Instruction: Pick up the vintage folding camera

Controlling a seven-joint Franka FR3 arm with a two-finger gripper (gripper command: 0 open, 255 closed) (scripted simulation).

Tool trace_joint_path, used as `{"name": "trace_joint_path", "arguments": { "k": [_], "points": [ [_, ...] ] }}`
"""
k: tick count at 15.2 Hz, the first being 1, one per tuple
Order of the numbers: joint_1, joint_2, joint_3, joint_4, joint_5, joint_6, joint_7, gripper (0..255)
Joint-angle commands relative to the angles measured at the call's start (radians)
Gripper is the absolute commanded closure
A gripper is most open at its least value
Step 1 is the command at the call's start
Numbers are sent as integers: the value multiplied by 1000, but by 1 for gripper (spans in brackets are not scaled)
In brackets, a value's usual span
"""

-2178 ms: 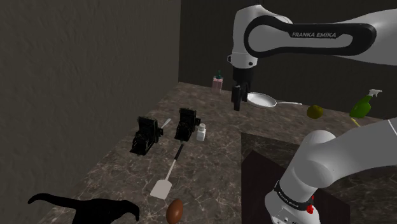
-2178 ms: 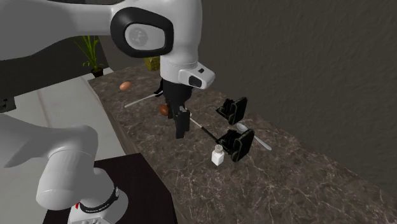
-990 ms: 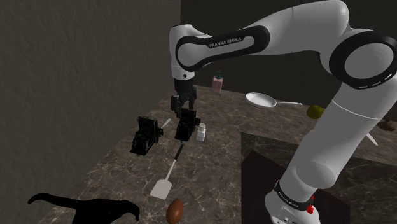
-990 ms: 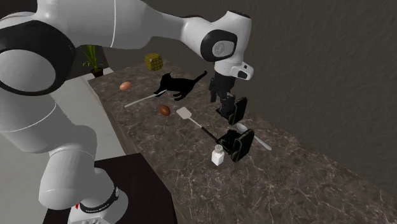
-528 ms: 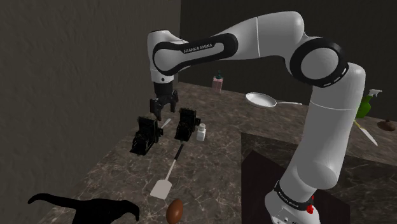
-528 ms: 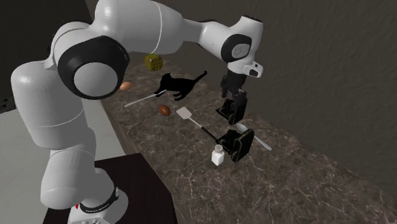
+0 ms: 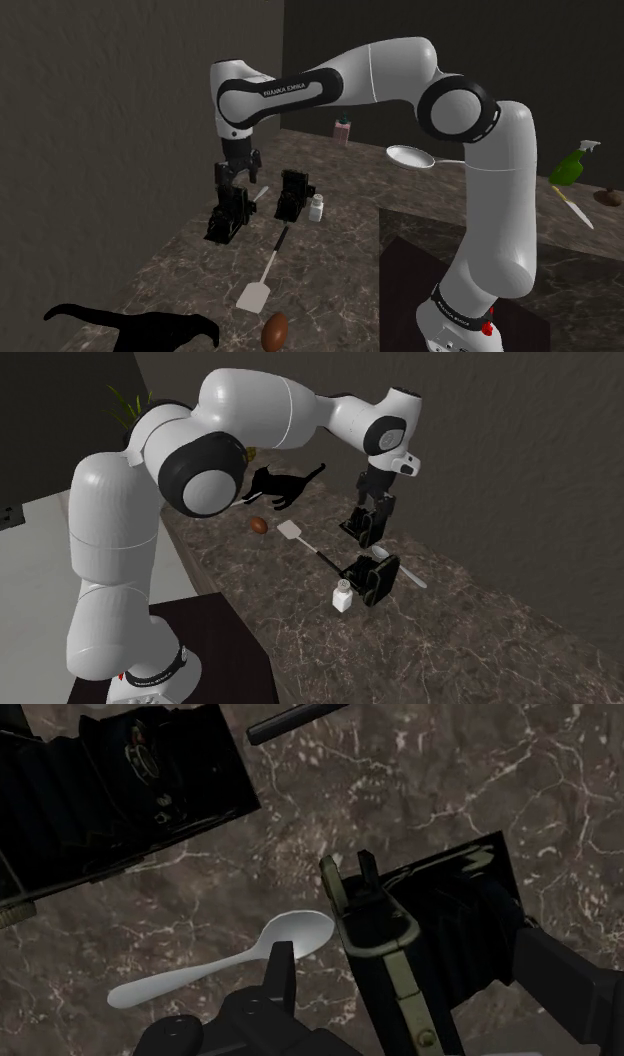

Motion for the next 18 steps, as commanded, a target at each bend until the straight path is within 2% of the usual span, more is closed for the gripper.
{"name": "trace_joint_path", "arguments": {
  "k": [1,5,6,15,18],
  "points": [
    [0,5,-1,-17,-1,22,0,0],
    [0,14,-2,-39,-4,53,1,0],
    [0,17,-2,-37,-4,54,1,255],
    [0,14,-2,-39,-4,53,1,255],
    [0,4,-1,-13,-1,17,0,255]
  ]
}}
